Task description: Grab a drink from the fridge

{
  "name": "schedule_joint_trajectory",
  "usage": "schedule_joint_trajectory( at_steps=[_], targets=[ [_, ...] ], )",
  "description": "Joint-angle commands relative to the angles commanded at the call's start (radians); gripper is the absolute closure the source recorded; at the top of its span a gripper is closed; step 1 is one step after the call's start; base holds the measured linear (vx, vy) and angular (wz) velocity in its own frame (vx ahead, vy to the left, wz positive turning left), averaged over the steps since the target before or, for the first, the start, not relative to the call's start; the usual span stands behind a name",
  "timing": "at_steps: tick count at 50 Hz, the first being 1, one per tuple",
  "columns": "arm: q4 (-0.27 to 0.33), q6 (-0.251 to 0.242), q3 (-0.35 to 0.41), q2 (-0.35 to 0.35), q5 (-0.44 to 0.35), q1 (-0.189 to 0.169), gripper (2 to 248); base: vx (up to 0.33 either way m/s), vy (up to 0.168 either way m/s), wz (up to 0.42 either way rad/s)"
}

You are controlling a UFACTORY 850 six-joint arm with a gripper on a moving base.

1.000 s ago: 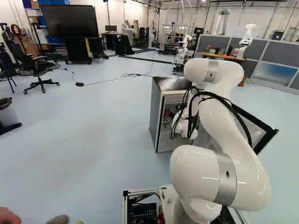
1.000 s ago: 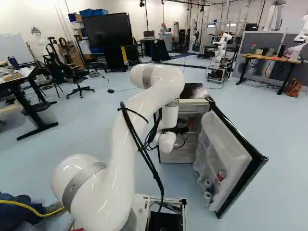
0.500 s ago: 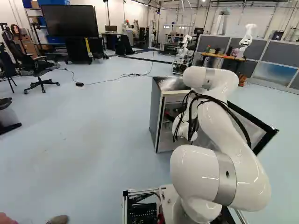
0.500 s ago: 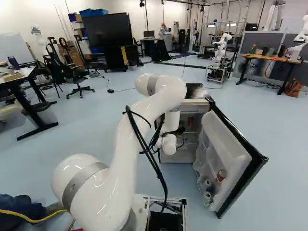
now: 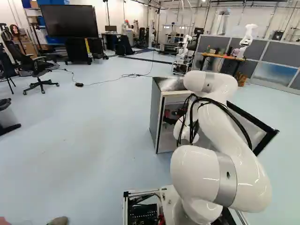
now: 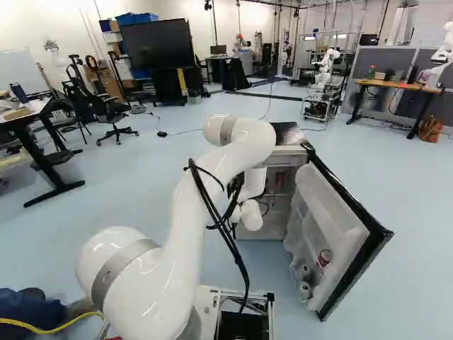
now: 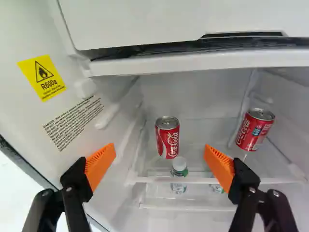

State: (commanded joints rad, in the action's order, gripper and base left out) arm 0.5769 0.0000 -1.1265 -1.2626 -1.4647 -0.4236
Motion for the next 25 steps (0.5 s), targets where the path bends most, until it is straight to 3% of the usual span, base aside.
schedule_joint_trajectory(
  at_steps=[25],
  targets=[
    [0.009,0.000,-0.074,-0.036,-0.001,-0.042,3,0.000,0.000,0.000]
  ],
)
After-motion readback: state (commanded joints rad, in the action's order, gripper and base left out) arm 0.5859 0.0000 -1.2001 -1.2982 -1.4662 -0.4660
